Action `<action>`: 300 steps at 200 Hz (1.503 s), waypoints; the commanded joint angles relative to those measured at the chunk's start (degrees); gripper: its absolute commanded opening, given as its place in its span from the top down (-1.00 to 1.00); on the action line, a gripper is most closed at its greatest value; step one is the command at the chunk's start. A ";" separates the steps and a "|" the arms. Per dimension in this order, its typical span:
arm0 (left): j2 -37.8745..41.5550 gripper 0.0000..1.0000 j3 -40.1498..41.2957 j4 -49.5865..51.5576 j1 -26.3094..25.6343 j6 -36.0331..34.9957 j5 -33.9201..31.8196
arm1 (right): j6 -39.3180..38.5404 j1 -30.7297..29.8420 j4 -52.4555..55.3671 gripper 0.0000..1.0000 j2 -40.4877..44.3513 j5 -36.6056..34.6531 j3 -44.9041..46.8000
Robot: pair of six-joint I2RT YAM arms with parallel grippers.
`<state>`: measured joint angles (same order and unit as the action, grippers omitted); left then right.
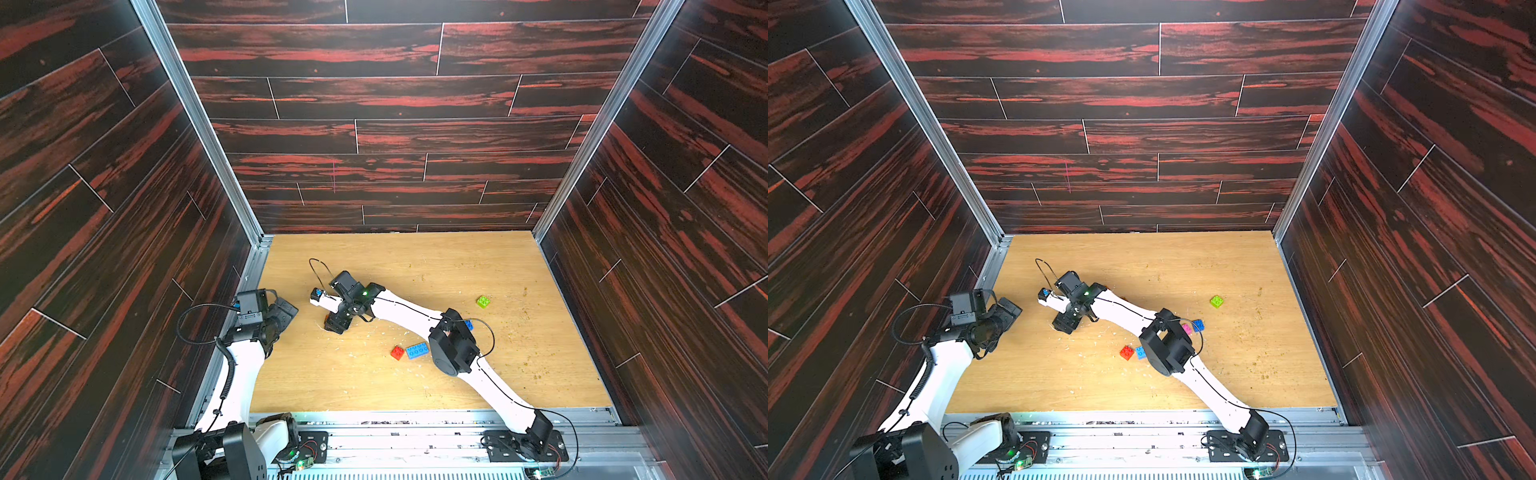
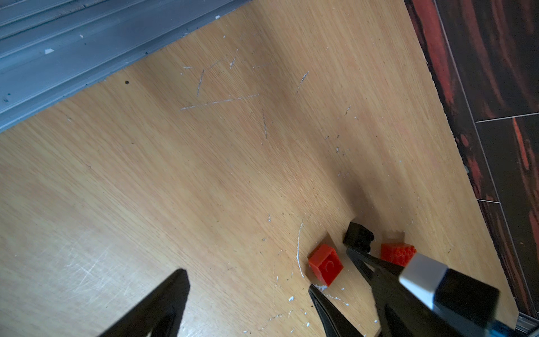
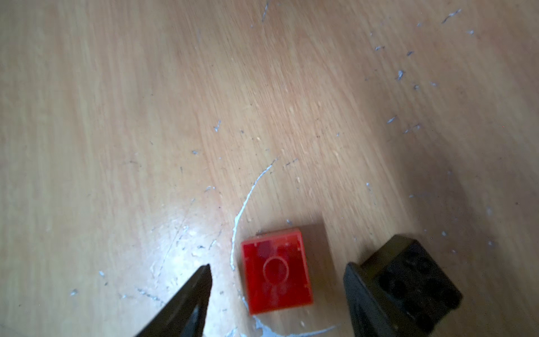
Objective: Assemble the letter v with lego
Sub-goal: Pick up the lego brick from the center of the board.
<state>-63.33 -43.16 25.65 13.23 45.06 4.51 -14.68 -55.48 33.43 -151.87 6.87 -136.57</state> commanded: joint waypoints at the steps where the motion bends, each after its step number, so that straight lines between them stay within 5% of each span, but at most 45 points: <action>1: 0.31 -1.00 0.80 0.10 0.47 -0.24 -0.08 | -0.17 -0.20 1.61 -0.47 -2.67 0.76 -1.97; 67: 0.40 -1.00 1.04 -0.12 0.50 -0.20 -0.04 | -0.09 -0.15 1.83 -0.36 -3.26 1.14 -2.48; 154: 0.18 -1.00 1.17 -0.41 0.48 -0.97 0.25 | 0.87 0.07 1.90 0.18 -2.82 3.45 -2.82; 252: 1.13 -1.00 3.77 -9.17 0.19 -8.57 10.21 | 10.08 4.84 3.42 0.39 3.13 14.06 -1.27; 300: 0.27 -1.00 4.63 -16.19 -7.14 -12.81 12.17 | 16.40 9.75 -1.66 0.36 15.50 18.40 13.96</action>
<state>-63.33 -38.39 14.90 10.50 36.34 14.68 -2.92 -47.77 34.76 -144.44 20.75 -128.86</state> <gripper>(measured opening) 0.999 0.340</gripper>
